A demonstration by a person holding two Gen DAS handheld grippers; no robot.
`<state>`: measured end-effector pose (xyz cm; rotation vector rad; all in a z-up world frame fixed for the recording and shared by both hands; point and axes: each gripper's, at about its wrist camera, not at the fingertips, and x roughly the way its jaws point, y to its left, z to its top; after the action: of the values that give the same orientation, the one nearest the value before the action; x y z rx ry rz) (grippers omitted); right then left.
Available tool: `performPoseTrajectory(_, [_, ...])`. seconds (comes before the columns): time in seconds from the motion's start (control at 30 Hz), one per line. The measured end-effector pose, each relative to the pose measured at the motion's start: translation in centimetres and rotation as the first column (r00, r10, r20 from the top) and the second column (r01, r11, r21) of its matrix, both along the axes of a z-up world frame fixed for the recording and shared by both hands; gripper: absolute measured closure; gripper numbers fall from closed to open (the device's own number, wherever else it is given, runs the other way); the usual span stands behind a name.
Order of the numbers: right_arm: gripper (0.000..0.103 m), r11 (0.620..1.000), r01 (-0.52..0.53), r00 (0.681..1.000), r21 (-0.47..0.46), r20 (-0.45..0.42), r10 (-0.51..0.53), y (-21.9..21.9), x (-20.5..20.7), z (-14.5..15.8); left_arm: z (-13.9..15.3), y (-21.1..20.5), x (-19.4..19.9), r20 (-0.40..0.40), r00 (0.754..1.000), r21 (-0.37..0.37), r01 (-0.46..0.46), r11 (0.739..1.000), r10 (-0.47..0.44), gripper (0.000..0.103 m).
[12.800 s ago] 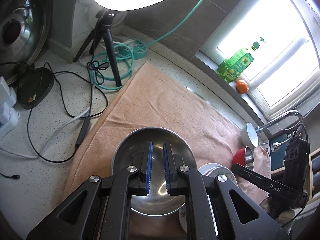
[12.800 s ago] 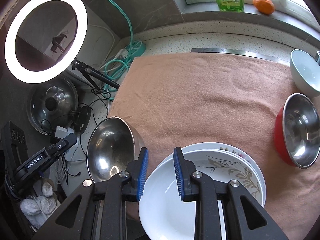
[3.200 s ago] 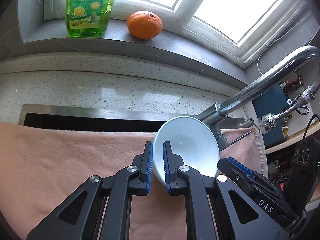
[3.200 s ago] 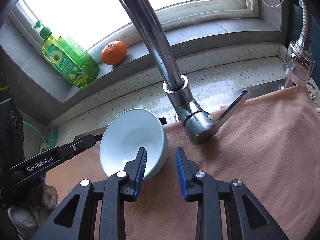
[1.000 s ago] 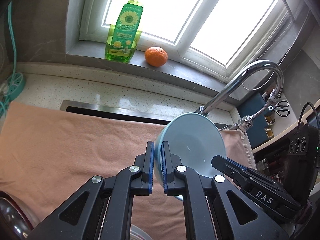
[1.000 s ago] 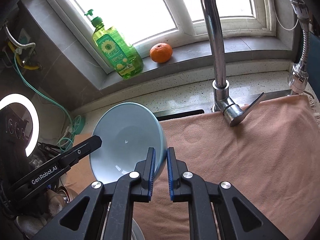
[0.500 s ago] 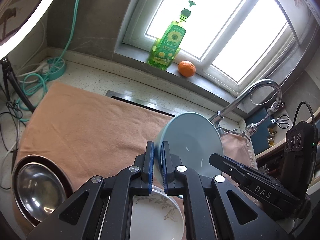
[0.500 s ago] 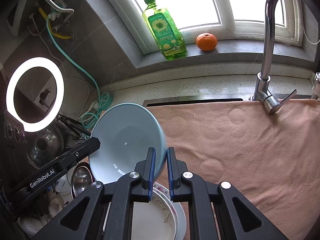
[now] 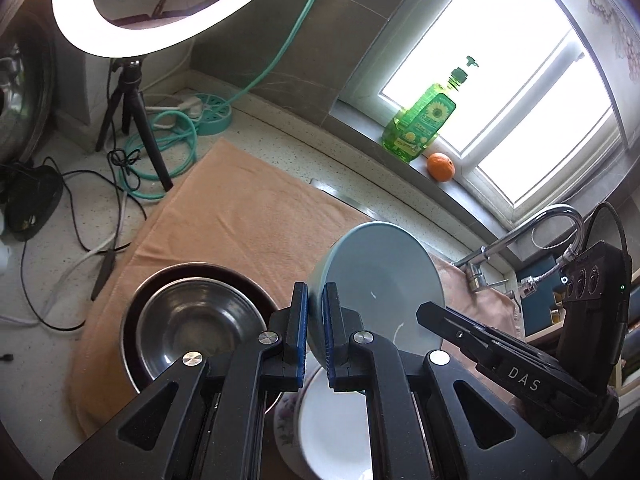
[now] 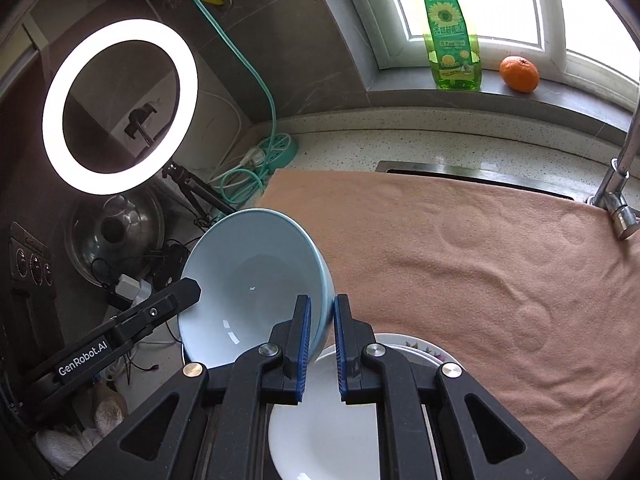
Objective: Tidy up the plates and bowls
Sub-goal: 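Lift the pale blue bowl and carry it over the steel bowls, then lower the pale blue bowl into the red-sided steel bowl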
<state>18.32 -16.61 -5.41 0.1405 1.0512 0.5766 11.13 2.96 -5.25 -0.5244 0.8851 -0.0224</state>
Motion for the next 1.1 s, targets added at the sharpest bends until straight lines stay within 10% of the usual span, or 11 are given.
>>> performPoseTrajectory(1.1, [0.093,0.984,-0.154,0.982,-0.094,-0.122,0.142,10.9,-1.8,-6.6,-6.1,8.3,-3.9,-0.162,0.98,-0.058,-0.125,0.99,0.114,0.097])
